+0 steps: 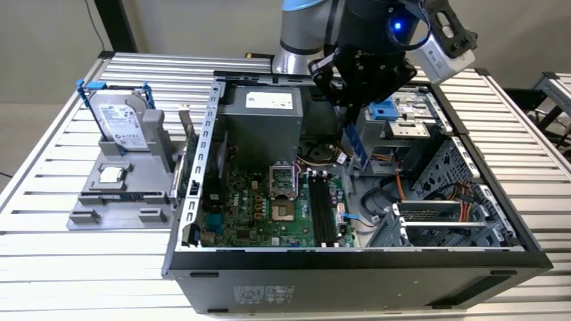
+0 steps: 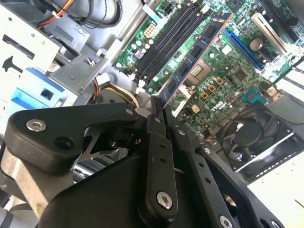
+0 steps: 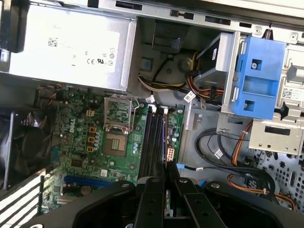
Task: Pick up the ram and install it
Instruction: 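Insert the ram into the slot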
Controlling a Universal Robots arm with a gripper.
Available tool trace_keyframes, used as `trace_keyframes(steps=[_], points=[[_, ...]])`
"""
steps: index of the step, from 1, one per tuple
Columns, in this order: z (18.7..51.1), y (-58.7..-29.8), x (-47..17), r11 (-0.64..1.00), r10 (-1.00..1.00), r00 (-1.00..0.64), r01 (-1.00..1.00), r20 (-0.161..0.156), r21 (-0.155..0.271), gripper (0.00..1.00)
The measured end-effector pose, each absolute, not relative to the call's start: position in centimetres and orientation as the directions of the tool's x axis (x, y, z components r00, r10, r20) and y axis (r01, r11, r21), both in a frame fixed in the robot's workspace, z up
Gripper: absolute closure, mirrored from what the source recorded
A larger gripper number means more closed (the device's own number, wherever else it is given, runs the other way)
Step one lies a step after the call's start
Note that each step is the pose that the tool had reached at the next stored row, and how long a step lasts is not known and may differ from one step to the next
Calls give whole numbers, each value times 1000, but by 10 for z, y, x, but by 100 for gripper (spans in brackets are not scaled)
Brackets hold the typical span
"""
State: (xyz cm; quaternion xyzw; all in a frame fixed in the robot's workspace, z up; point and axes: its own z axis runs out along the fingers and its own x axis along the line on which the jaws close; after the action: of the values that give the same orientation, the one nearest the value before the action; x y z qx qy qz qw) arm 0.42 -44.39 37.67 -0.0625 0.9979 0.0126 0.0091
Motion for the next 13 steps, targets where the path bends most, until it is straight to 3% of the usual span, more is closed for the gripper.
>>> trace_keyframes(steps=[13], points=[[359, -444, 10, 998, -50, -999, -50, -19, 24, 100]])
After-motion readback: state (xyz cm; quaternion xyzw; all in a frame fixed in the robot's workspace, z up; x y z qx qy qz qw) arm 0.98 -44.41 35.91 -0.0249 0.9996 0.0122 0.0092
